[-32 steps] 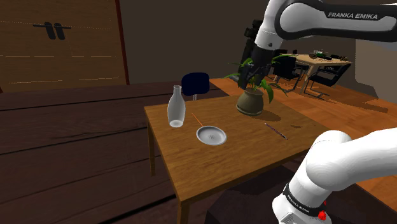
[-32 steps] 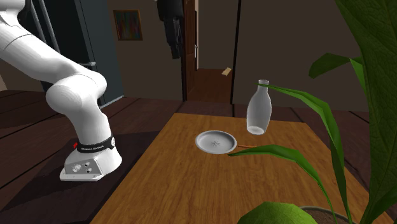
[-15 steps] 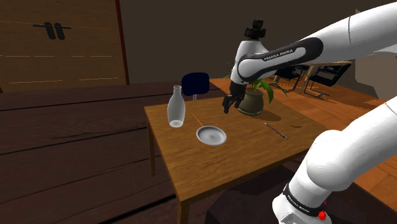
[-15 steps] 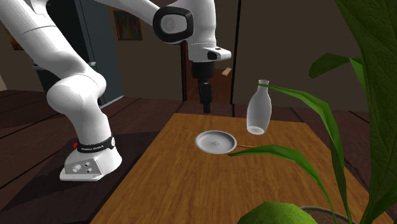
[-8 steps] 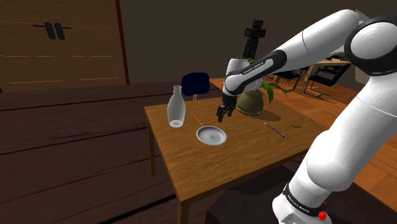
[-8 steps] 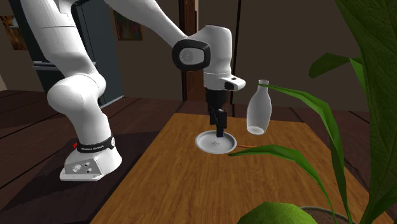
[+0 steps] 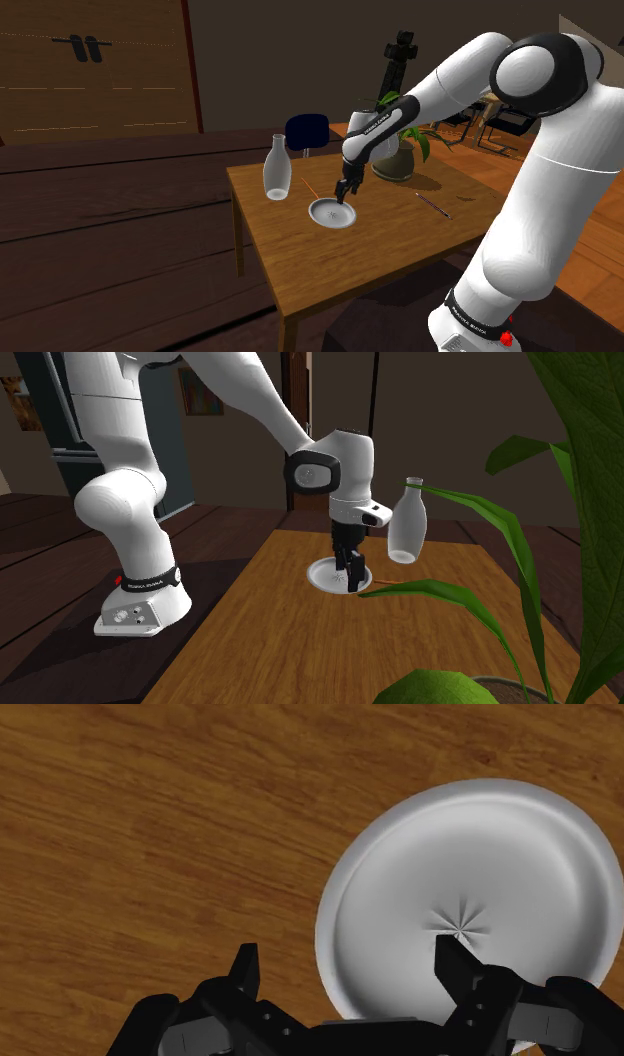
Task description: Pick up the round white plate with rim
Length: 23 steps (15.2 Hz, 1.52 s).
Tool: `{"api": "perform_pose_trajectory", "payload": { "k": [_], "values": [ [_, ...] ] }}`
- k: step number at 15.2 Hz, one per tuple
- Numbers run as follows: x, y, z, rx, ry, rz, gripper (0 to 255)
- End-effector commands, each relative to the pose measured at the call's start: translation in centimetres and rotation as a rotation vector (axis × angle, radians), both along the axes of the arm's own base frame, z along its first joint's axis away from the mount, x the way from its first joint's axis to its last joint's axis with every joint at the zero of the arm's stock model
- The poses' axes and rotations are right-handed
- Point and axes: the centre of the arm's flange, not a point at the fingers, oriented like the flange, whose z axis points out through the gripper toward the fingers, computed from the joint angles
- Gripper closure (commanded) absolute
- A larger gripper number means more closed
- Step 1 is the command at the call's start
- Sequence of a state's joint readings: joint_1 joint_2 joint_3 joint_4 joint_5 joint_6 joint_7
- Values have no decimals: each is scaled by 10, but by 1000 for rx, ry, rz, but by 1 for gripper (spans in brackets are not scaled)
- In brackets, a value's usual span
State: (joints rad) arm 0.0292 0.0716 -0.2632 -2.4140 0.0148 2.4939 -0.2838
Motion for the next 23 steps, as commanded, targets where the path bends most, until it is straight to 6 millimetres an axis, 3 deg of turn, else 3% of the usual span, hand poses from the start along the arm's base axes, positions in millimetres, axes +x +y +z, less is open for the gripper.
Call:
{"api": "perform_pose_trajectory", "payload": {
  "k": [1, 4, 5, 14, 23],
  "values": [
    [1, 0, -11, 0, 0, 0, 0],
    [1, 0, -19, 0, 0, 0, 0],
    [0, 0, -19, 0, 0, 0, 255],
    [1, 0, -19, 0, 0, 0, 255],
    [1, 0, 28, 0, 0, 0, 255]
  ]
}}
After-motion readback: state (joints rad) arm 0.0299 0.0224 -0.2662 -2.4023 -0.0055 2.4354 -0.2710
